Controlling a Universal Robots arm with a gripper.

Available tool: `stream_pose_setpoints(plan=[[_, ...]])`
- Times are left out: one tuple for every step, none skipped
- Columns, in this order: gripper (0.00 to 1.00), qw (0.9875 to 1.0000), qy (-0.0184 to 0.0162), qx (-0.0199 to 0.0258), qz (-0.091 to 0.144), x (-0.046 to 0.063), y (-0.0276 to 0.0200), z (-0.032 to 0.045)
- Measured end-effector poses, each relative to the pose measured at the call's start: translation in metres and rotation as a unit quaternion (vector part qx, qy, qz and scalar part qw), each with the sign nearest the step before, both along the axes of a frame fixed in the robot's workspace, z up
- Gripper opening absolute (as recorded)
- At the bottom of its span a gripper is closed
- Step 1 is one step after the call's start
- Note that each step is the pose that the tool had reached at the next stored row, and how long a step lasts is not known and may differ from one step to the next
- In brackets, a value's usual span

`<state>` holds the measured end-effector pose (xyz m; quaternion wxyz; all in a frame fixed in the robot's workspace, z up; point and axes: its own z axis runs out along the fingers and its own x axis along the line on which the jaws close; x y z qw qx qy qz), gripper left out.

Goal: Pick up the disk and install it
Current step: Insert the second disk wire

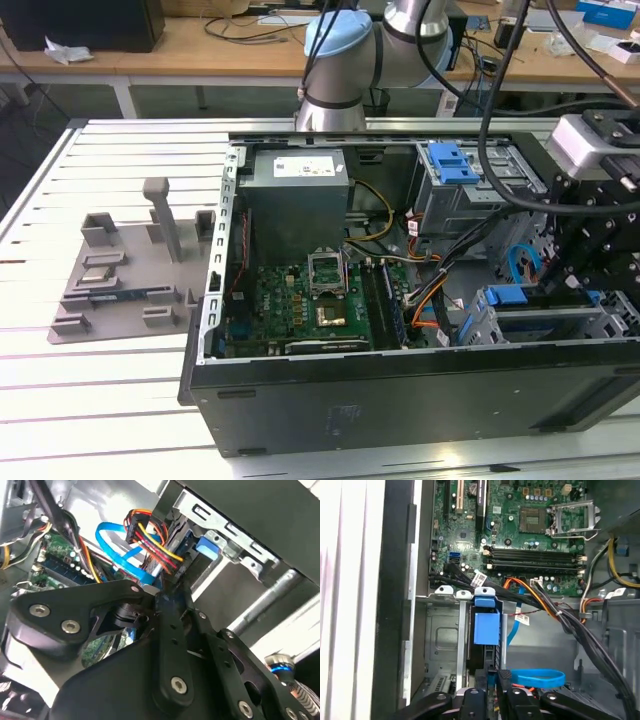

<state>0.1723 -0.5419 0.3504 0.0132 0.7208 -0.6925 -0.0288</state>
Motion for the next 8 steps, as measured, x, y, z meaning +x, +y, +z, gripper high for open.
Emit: stream_pose_setpoints(plan=[[0.22, 1.0, -0.0001, 0.0, 0.0, 0.0, 0.0009, 0.0102], [0.11, 1.0, -0.0001, 0.0, 0.0, 0.0, 0.0022, 0.0262], [0.11, 1.0, -0.0001, 0.0001, 0.0, 0.0, 0.0024, 0.0346], [0.11, 1.0, -0.0001, 0.0016, 0.0, 0.0, 0.0024, 0.0377], [0.11, 1.0, -0.0001, 0.0021, 0.0, 0.0, 0.0024, 0.0377], [0.11, 1.0, -0.0001, 0.0023, 0.0, 0.0, 0.0024, 0.0378], [0.11, 1.0, -0.0001, 0.0028, 0.0, 0.0, 0.0024, 0.0378], [0.11, 1.0, -0.0001, 0.0032, 0.0, 0.0, 0.0024, 0.0378]])
